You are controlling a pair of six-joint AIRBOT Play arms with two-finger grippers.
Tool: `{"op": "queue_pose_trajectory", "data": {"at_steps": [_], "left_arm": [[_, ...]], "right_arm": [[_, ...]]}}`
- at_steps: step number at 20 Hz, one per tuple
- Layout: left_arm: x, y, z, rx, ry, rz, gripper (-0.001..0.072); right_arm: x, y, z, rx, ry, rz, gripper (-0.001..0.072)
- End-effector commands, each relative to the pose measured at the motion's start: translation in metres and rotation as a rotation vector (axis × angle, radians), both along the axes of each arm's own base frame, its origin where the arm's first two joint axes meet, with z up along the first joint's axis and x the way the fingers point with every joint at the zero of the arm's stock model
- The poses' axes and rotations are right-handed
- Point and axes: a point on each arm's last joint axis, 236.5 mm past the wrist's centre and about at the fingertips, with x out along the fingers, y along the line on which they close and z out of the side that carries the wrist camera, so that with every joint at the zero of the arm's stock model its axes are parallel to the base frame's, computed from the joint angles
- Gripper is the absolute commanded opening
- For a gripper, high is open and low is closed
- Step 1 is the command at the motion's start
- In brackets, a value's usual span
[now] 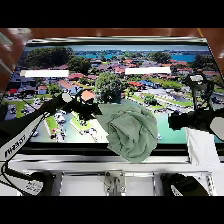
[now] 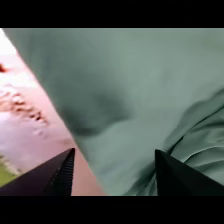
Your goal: Fold the shirts.
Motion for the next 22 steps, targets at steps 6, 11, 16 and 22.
{"op": "queue_pose_trajectory", "data": {"at_steps": [6, 11, 16, 22], "left_arm": [[0.030, -0.005, -0.001, -0.018, -0.110, 0.068, 0.0036], [0.023, -0.009, 0.020, -0.026, -0.172, -0.047, 0.0036], [0.025, -0.012, 0.047, -0.038, -0.247, -0.092, 0.0036], [0.027, -0.012, 0.069, -0.049, -0.300, -0.099, 0.0036]], "right_arm": [[-0.016, 0.009, -0.039, 0.068, 0.108, -0.066, 0.0684], [-0.032, -0.038, -0.118, 0.141, 0.223, -0.351, 0.0682], [-0.019, 0.014, -0.175, 0.722, 0.205, -0.606, 0.0681], [-0.040, 0.027, -0.222, 0.787, 0.281, -0.705, 0.0682]]}}
